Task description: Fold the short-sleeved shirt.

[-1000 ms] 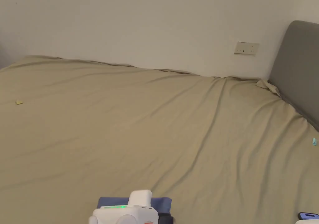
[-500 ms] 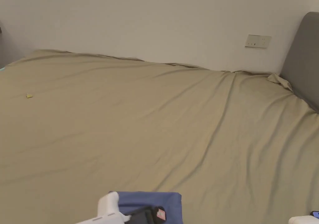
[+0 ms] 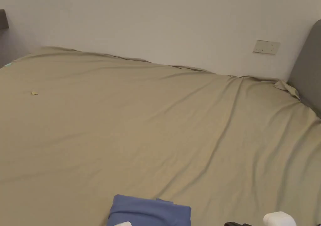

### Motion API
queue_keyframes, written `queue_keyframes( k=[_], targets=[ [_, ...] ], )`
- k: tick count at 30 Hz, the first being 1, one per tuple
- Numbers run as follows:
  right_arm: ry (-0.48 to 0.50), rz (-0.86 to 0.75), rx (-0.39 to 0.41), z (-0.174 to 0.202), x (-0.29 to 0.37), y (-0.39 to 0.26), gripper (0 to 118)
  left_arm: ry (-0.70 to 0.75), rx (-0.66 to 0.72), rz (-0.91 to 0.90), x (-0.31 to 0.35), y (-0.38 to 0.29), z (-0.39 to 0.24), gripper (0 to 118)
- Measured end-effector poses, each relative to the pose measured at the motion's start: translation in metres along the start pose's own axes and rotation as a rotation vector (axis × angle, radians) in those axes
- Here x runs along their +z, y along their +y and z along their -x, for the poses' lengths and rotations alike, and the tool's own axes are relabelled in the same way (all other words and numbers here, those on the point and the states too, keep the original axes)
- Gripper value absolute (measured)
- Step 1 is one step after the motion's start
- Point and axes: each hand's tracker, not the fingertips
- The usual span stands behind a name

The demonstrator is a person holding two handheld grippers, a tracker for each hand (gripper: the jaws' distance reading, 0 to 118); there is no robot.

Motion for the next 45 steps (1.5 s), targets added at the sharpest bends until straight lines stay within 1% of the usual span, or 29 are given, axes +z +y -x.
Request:
queue_keyframes(
  k=[2, 4, 5, 7, 9, 11, 12, 13, 14, 15, 16, 17, 18, 19, 20, 23, 25, 26, 27, 28, 29, 30, 31, 32, 34, 35, 38, 40, 45],
  targets=[
    [0.158, 0.026, -0.037, 0.003, -0.035, 0.005, 5, 0.013, -0.072, -0.089, 0.038, 0.013, -0.005, 3],
    [0.296, 0.051, -0.068, 0.008, -0.077, 0.006, 5, 0.065, -0.071, -0.172, 0.070, 0.026, 0.006, 3],
    [0.351, 0.083, -0.087, 0.010, -0.099, 0.006, 5, 0.111, -0.043, -0.209, 0.082, 0.032, 0.016, 3],
    [0.507, 0.187, -0.176, 0.008, -0.147, 0.002, 5, 0.171, 0.014, -0.259, 0.101, 0.041, 0.042, 3],
    [0.578, 0.306, -0.271, 0.003, -0.186, -0.004, 5, 0.223, 0.091, -0.246, 0.111, 0.047, 0.066, 3],
    [0.479, 0.327, -0.277, -0.003, -0.213, -0.011, 5, 0.270, 0.112, -0.245, 0.116, 0.047, 0.082, 3],
    [0.458, 0.355, -0.326, -0.011, -0.225, -0.016, 4, 0.275, 0.108, -0.242, 0.115, 0.047, 0.087, 3],
    [0.434, 0.373, -0.429, -0.018, -0.232, -0.020, 4, 0.270, 0.114, -0.235, 0.113, 0.047, 0.091, 3],
    [0.474, 0.342, -0.550, -0.026, -0.234, -0.025, 4, 0.270, 0.132, -0.225, 0.110, 0.047, 0.096, 5],
    [0.510, 0.312, -0.637, -0.031, -0.233, -0.030, 4, 0.259, 0.157, -0.220, 0.106, 0.047, 0.100, 15],
    [0.509, 0.296, -0.641, -0.032, -0.232, -0.034, 4, 0.231, 0.188, -0.208, 0.101, 0.047, 0.103, 31],
    [0.512, 0.301, -0.573, -0.030, -0.231, -0.035, 4, 0.223, 0.212, -0.200, 0.093, 0.048, 0.107, 77],
    [0.518, 0.284, -0.509, -0.028, -0.229, -0.034, 4, 0.205, 0.238, -0.187, 0.085, 0.049, 0.111, 105],
    [0.513, 0.277, -0.484, -0.024, -0.224, -0.033, 4, 0.186, 0.262, -0.162, 0.074, 0.051, 0.114, 113],
    [0.512, 0.281, -0.494, -0.023, -0.224, -0.033, 4, 0.165, 0.282, -0.128, 0.061, 0.054, 0.116, 113],
    [0.524, 0.284, -0.523, -0.027, -0.224, -0.033, 4, 0.033, 0.326, -0.049, 0.024, 0.055, 0.118, 113],
    [0.531, 0.282, -0.519, -0.027, -0.224, -0.034, 4, 0.021, 0.373, 0.057, -0.004, 0.051, 0.120, 113],
    [0.535, 0.280, -0.510, -0.027, -0.224, -0.034, 4, -0.029, 0.397, 0.101, -0.015, 0.046, 0.122, 113],
    [0.533, 0.282, -0.502, -0.026, -0.223, -0.034, 4, -0.115, 0.377, 0.069, -0.019, 0.046, 0.118, 113],
    [0.532, 0.279, -0.499, -0.026, -0.222, -0.033, 4, -0.069, 0.367, 0.069, -0.023, 0.047, 0.112, 113],
    [0.525, 0.278, -0.496, -0.026, -0.220, -0.032, 4, -0.012, 0.328, 0.069, -0.023, 0.048, 0.109, 107],
    [0.519, 0.278, -0.496, -0.025, -0.219, -0.032, 4, 0.038, 0.291, 0.062, -0.020, 0.049, 0.107, 91],
    [0.515, 0.272, -0.498, -0.026, -0.218, -0.032, 4, 0.132, 0.261, 0.046, -0.016, 0.048, 0.104, 49],
    [0.501, 0.258, -0.497, -0.026, -0.214, -0.031, 4, 0.241, 0.232, 0.037, -0.011, 0.046, 0.107, 30],
    [0.504, 0.252, -0.484, -0.024, -0.208, -0.030, 4, 0.012, 0.440, 0.029, -0.004, 0.038, 0.128, 30],
    [0.494, 0.244, -0.454, -0.022, -0.203, -0.027, 4, 0.042, 0.455, -0.003, 0.000, 0.035, 0.128, 30],
    [0.454, 0.213, -0.395, -0.019, -0.186, -0.021, 4, 0.060, 0.359, -0.035, 0.014, 0.037, 0.123, 30],
    [0.444, 0.192, -0.390, -0.022, -0.171, -0.016, 4, 0.059, 0.386, -0.081, 0.035, 0.047, 0.130, 30],
    [0.391, 0.125, -0.359, -0.034, -0.130, -0.003, 4, 0.217, 0.286, -0.189, 0.134, 0.100, 0.170, 30]
  ],
)
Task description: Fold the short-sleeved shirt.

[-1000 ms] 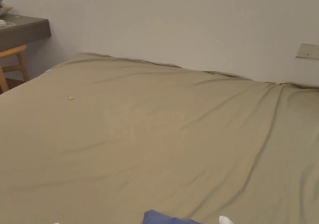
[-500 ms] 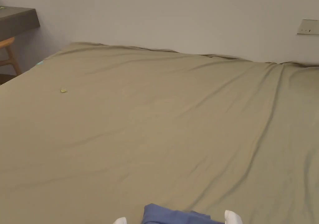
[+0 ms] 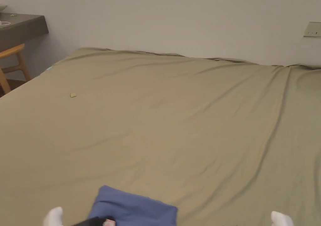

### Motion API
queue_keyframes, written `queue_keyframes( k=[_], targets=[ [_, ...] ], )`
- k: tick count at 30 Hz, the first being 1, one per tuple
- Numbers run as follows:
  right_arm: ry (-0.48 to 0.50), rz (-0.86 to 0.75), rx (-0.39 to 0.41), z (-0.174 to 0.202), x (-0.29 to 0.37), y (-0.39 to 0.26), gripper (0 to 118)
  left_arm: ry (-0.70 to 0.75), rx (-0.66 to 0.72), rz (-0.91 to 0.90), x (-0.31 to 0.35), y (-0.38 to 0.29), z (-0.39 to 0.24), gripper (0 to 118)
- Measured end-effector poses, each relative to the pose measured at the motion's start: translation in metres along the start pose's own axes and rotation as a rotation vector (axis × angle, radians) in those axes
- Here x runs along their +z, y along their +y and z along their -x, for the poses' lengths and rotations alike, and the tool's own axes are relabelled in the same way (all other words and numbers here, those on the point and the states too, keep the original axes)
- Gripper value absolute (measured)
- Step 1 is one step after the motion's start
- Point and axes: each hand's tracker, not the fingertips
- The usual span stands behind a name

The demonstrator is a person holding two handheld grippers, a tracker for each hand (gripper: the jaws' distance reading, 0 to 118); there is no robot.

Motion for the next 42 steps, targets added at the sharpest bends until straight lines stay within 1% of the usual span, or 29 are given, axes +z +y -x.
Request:
queue_keyframes(
  k=[1, 2, 3, 5, 7, 9, 11, 13, 14, 15, 16, 17, 20, 21, 22, 25, 26, 27, 28, 29, 30, 31, 32, 34, 35, 36, 39, 40, 42],
  targets=[
    [-0.007, -0.007, 0.007, 0.001, 0.007, 0.000, 4, 0.029, -0.017, -0.003, 0.015, 0.018, 0.010, 30],
    [-0.019, -0.015, 0.013, 0.002, 0.015, 0.000, 4, 0.092, -0.037, -0.030, 0.033, 0.036, 0.019, 30],
    [-0.027, -0.019, 0.022, 0.002, 0.022, -0.001, 4, 0.134, -0.041, -0.051, 0.050, 0.050, 0.019, 30],
    [-0.085, -0.033, 0.053, 0.004, 0.034, -0.008, 4, 0.200, -0.094, -0.080, 0.080, 0.083, 0.037, 30],
    [-0.112, -0.019, 0.038, 0.001, 0.045, -0.016, 4, 0.255, -0.098, -0.059, 0.100, 0.109, 0.054, 30],
    [-0.148, -0.016, 0.024, -0.001, 0.054, -0.027, 4, 0.361, -0.081, -0.021, 0.111, 0.126, 0.073, 30],
    [-0.188, -0.013, 0.007, -0.001, 0.062, -0.036, 4, 0.460, -0.056, -0.033, 0.116, 0.134, 0.092, 31],
    [-0.208, -0.012, -0.010, -0.002, 0.069, -0.044, 4, 0.495, -0.036, -0.051, 0.120, 0.132, 0.106, 34],
    [-0.211, -0.017, -0.021, 0.001, 0.073, -0.046, 4, 0.508, -0.033, -0.065, 0.121, 0.128, 0.110, 55],
    [-0.212, -0.017, -0.025, 0.002, 0.075, -0.048, 4, 0.555, -0.032, -0.071, 0.121, 0.125, 0.112, 84],
    [-0.216, -0.017, -0.029, 0.004, 0.077, -0.050, 4, 0.619, -0.027, -0.060, 0.122, 0.123, 0.112, 105],
    [-0.222, -0.018, -0.027, 0.007, 0.079, -0.050, 4, 0.655, -0.030, -0.056, 0.127, 0.121, 0.109, 113],
    [-0.230, -0.038, 0.013, 0.020, 0.088, -0.048, 4, 0.682, -0.049, -0.159, 0.159, 0.114, 0.078, 113],
    [-0.228, -0.049, 0.026, 0.025, 0.092, -0.046, 4, 0.720, -0.091, -0.213, 0.168, 0.111, 0.058, 112],
    [-0.223, -0.062, 0.036, 0.019, 0.098, -0.045, 4, 0.720, -0.149, -0.276, 0.175, 0.104, 0.035, 109],
    [-0.282, -0.103, 0.099, 0.036, 0.108, -0.036, 4, 0.664, -0.395, -0.392, 0.179, 0.074, -0.044, 85],
    [-0.314, -0.115, 0.126, 0.040, 0.111, -0.032, 4, 0.637, -0.451, -0.423, 0.172, 0.058, -0.070, 74],
    [-0.338, -0.136, 0.155, 0.046, 0.113, -0.029, 4, 0.597, -0.497, -0.458, 0.166, 0.049, -0.084, 62],
    [-0.361, -0.158, 0.179, 0.052, 0.115, -0.026, 4, 0.528, -0.489, -0.471, 0.154, 0.031, -0.108, 39],
    [-0.391, -0.176, 0.195, 0.058, 0.116, -0.022, 4, 0.447, -0.510, -0.488, 0.140, 0.011, -0.129, 7],
    [-0.412, -0.207, 0.213, 0.064, 0.117, -0.020, 4, 0.382, -0.525, -0.511, 0.124, -0.009, -0.150, 3],
    [-0.426, -0.233, 0.231, 0.068, 0.117, -0.019, 4, 0.359, -0.535, -0.512, 0.110, -0.022, -0.158, 2],
    [-0.459, -0.252, 0.249, 0.072, 0.116, -0.019, 4, 0.353, -0.561, -0.495, 0.093, -0.040, -0.175, 2],
    [-0.529, -0.271, 0.266, 0.079, 0.114, -0.020, 4, 0.379, -0.648, -0.398, 0.060, -0.070, -0.206, 2],
    [-0.568, -0.288, 0.274, 0.083, 0.114, -0.021, 4, 0.353, -0.686, -0.413, 0.045, -0.079, -0.204, 2],
    [-0.584, -0.299, 0.276, 0.085, 0.115, -0.022, 4, 0.324, -0.720, -0.428, 0.036, -0.089, -0.211, 2],
    [-0.595, -0.330, 0.295, 0.090, 0.121, -0.021, 4, 0.296, -0.778, -0.367, 0.012, -0.107, -0.231, 2],
    [-0.609, -0.336, 0.321, 0.091, 0.124, -0.019, 4, 0.291, -0.796, -0.330, 0.006, -0.106, -0.235, 2],
    [-0.670, -0.369, 0.368, 0.094, 0.128, -0.011, 4, 0.305, -0.790, -0.342, 0.004, -0.100, -0.246, 2]
  ],
)
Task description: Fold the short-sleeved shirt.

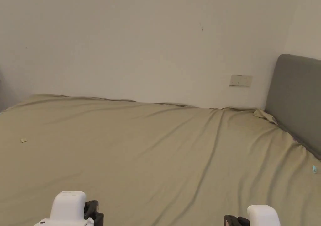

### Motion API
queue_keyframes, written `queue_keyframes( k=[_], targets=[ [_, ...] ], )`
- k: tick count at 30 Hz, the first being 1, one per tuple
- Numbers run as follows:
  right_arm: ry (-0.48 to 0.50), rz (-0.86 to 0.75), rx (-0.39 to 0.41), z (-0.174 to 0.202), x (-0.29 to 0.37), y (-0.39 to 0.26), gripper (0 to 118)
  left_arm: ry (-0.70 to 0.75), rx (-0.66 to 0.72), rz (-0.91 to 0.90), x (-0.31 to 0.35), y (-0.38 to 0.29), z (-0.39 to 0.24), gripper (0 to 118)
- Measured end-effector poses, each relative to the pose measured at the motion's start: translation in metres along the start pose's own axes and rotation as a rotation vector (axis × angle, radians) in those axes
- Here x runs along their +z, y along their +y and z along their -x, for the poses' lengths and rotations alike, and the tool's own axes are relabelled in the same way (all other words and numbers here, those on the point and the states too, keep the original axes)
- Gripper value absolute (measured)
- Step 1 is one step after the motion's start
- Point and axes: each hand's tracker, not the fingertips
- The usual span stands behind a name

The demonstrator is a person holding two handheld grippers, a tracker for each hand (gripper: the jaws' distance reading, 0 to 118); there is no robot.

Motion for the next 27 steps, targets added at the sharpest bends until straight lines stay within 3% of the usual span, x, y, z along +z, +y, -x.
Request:
queue_keyframes(
  k=[8, 12, 17, 18, 19, 20, 21, 22, 23, 27],
  targets=[
    [-0.139, -0.200, 0.020, -0.025, 0.003, 0.084, 4, 0.097, -0.098, -0.231, 0.010, 0.087, -0.009, 2],
    [-0.281, -0.258, 0.037, -0.027, 0.001, 0.111, 4, 0.156, -0.132, -0.277, 0.005, 0.103, -0.017, 2],
    [-0.272, -0.277, 0.070, -0.022, -0.001, 0.110, 6, 0.145, -0.146, -0.257, -0.001, 0.099, -0.024, 2],
    [-0.277, -0.278, 0.080, -0.020, -0.002, 0.109, 23, 0.144, -0.153, -0.253, -0.002, 0.098, -0.026, 6],
    [-0.285, -0.283, 0.080, -0.019, -0.003, 0.108, 62, 0.142, -0.160, -0.259, -0.004, 0.097, -0.027, 22],
    [-0.284, -0.284, 0.078, -0.018, -0.004, 0.108, 116, 0.147, -0.161, -0.267, -0.005, 0.096, -0.028, 76],
    [-0.276, -0.276, 0.076, -0.019, -0.006, 0.108, 118, 0.145, -0.157, -0.274, -0.005, 0.096, -0.028, 112],
    [-0.257, -0.262, 0.067, -0.020, -0.009, 0.106, 118, 0.129, -0.131, -0.277, -0.008, 0.097, -0.027, 118],
    [-0.244, -0.330, 0.069, -0.019, -0.007, 0.103, 118, 0.111, -0.095, -0.262, -0.010, 0.097, -0.026, 118],
    [-0.247, -0.338, 0.081, -0.015, -0.011, 0.097, 118, 0.102, -0.064, -0.286, -0.009, 0.096, -0.023, 118]
  ],
)
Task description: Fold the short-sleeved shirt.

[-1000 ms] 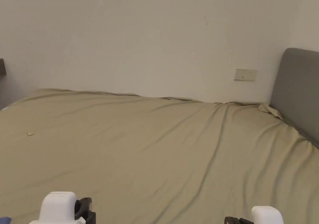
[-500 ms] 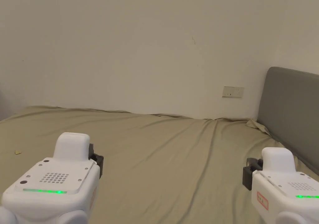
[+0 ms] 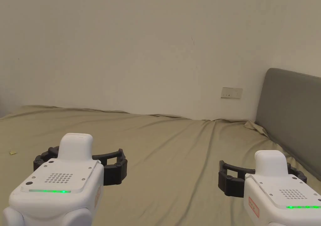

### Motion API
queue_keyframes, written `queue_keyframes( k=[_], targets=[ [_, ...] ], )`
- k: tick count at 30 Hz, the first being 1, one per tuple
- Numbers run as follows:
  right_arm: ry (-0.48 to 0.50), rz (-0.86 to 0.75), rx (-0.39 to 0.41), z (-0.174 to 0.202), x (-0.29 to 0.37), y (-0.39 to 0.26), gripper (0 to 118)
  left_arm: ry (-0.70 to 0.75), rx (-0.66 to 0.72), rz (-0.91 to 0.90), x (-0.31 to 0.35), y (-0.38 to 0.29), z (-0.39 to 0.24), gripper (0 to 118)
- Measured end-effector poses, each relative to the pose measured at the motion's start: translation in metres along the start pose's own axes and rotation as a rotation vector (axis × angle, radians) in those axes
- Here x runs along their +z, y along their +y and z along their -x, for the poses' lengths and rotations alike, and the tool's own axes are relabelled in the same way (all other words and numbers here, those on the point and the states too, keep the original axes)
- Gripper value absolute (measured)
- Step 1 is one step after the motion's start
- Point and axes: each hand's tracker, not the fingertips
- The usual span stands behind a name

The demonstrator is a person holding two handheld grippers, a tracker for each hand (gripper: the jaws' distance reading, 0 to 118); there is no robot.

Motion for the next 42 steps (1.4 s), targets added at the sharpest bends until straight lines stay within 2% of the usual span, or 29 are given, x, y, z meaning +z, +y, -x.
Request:
queue_keyframes(
  k=[7, 11, 17, 23, 26, 30, 33, 38, 42],
  targets=[
    [0.026, -0.005, -0.028, 0.005, 0.001, -0.006, 118, 0.015, -0.017, 0.015, -0.004, -0.003, -0.003, 118],
    [0.152, -0.037, -0.117, 0.005, 0.006, -0.006, 118, 0.025, -0.034, 0.030, -0.009, -0.006, -0.005, 118],
    [0.073, -0.013, -0.103, 0.005, 0.006, -0.004, 118, -0.012, 0.031, 0.064, -0.009, -0.006, -0.003, 118],
    [0.079, 0.000, -0.153, -0.005, 0.006, -0.008, 118, -0.012, -0.013, 0.044, -0.007, -0.005, -0.003, 118],
    [0.123, -0.010, -0.178, -0.009, 0.004, -0.007, 118, -0.006, -0.022, 0.047, -0.009, -0.006, -0.003, 118],
    [0.096, -0.007, -0.194, -0.008, 0.002, -0.001, 118, -0.002, -0.012, 0.063, -0.012, -0.008, -0.001, 118],
    [0.042, -0.003, -0.159, -0.007, 0.002, 0.000, 118, 0.002, 0.005, 0.075, -0.012, -0.009, -0.001, 118],
    [0.068, 0.016, -0.077, -0.003, 0.004, -0.002, 118, 0.006, 0.004, 0.075, -0.013, -0.011, 0.000, 118],
    [0.049, 0.020, -0.069, 0.001, 0.006, 0.001, 118, -0.006, 0.024, 0.078, -0.013, -0.010, 0.000, 118]
  ],
)
